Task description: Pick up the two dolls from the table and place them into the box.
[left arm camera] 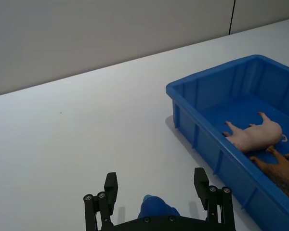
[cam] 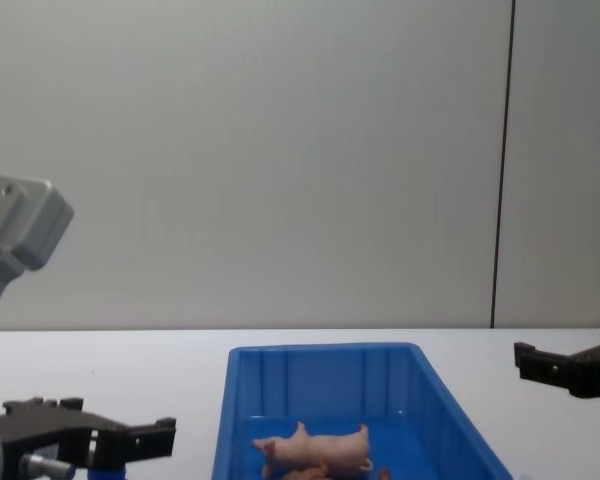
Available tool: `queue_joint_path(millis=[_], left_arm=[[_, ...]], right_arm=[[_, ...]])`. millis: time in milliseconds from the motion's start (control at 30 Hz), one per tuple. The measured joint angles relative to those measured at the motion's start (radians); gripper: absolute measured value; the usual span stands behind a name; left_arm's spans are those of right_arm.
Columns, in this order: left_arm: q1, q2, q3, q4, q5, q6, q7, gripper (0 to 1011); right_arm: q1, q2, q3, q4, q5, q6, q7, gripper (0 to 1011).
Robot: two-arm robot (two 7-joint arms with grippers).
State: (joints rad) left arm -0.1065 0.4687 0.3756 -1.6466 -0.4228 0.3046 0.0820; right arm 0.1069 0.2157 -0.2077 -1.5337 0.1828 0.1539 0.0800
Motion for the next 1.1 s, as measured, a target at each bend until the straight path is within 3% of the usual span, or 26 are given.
queue_joint_path(millis=[333, 733, 1000, 1100], left_arm=[[-0.001, -0.008, -0.003, 0.036, -0.01, 0.011, -0.015, 970], [-0.004, -0.018, -0.006, 0.071, -0.012, 0.019, -0.032, 645], [-0.003, -0.022, -0.009, 0.082, -0.014, 0.017, -0.035, 359], [-0.002, -0.022, -0.01, 0.082, -0.014, 0.012, -0.035, 327]], right_arm=[[0.0, 0.0, 0.0, 0.0, 0.0, 0.0, 0.0, 1001], [0.0, 0.0, 0.0, 0.0, 0.0, 0.0, 0.0, 1001], [0.0, 0.0, 0.0, 0.0, 0.0, 0.0, 0.0, 1001], [0.0, 0.0, 0.0, 0.0, 0.0, 0.0, 0.0, 1001]])
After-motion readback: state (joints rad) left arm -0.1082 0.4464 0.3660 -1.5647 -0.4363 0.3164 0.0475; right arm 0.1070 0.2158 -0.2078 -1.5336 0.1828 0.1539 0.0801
